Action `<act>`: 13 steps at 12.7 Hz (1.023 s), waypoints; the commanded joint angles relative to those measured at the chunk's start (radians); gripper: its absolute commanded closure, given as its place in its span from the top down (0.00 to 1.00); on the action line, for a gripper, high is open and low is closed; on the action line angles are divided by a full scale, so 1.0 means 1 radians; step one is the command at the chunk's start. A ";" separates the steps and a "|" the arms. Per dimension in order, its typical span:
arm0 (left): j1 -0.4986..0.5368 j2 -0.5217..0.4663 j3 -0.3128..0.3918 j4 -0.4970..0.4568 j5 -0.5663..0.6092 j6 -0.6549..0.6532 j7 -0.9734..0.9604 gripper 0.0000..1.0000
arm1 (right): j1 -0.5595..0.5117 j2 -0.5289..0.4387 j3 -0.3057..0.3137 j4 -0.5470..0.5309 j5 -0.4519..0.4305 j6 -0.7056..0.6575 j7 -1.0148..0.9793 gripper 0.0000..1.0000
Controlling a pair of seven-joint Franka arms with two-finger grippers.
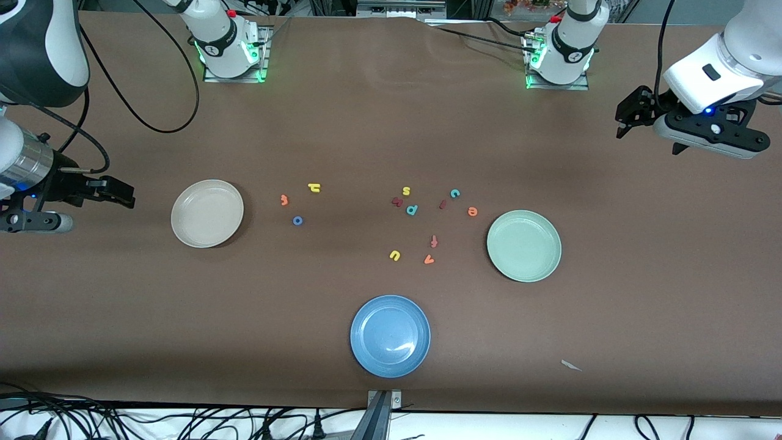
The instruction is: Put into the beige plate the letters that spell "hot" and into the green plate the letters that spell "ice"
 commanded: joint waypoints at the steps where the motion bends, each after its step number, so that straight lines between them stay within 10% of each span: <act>1: 0.001 0.000 0.001 0.020 0.029 -0.022 0.002 1.00 | 0.007 -0.023 -0.009 -0.006 0.023 -0.003 0.024 1.00; 13: 0.001 0.000 -0.006 0.020 0.029 -0.028 0.002 1.00 | 0.009 -0.059 -0.006 -0.006 0.036 -0.025 0.110 1.00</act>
